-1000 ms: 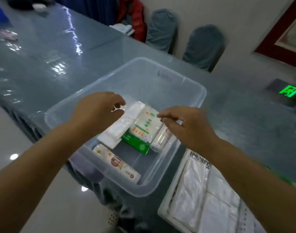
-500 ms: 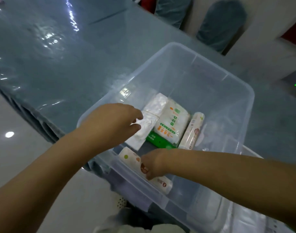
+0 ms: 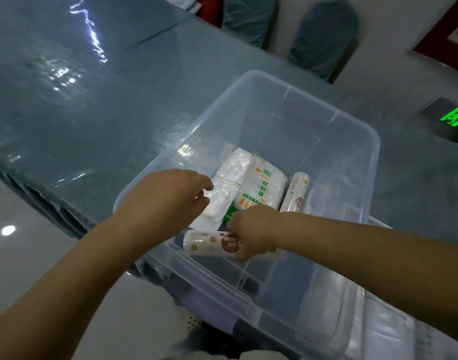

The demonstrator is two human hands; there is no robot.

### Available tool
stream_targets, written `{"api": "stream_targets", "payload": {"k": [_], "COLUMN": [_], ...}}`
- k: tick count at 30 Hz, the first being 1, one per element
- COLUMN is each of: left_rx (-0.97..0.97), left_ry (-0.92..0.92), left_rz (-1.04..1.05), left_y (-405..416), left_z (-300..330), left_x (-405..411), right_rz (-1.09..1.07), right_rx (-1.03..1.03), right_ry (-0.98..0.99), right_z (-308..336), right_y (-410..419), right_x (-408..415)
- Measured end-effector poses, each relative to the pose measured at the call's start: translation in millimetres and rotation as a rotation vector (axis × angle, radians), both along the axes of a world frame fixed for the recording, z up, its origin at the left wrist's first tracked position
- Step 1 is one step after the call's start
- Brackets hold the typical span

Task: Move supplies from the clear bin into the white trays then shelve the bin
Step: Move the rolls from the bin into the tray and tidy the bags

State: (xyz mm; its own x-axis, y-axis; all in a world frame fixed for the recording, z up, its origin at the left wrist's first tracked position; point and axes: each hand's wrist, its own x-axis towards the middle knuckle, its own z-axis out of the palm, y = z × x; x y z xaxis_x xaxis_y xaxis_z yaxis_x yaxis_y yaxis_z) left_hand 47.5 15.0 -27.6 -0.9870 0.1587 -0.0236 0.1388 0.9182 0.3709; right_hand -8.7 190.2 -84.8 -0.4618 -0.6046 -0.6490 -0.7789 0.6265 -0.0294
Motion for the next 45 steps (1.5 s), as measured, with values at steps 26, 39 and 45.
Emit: {"api": "stream_targets", "payload": {"k": [26, 39, 45], "left_rx": [-0.067, -0.13, -0.147], "left_ry": [0.276, 0.088, 0.039], "left_rz": [-0.616, -0.641, -0.574], "left_y": [332, 450, 462], "left_z": [50, -10, -22], "left_x": [45, 81, 90], "right_rz": [-0.714, -1.007, -0.887], "right_rx": [-0.692, -0.44, -0.465], "right_ry": [0.677, 0.388, 0.497], "right_z": [86, -53, -80], "right_y": [432, 576, 579], "right_x": [157, 264, 263]}}
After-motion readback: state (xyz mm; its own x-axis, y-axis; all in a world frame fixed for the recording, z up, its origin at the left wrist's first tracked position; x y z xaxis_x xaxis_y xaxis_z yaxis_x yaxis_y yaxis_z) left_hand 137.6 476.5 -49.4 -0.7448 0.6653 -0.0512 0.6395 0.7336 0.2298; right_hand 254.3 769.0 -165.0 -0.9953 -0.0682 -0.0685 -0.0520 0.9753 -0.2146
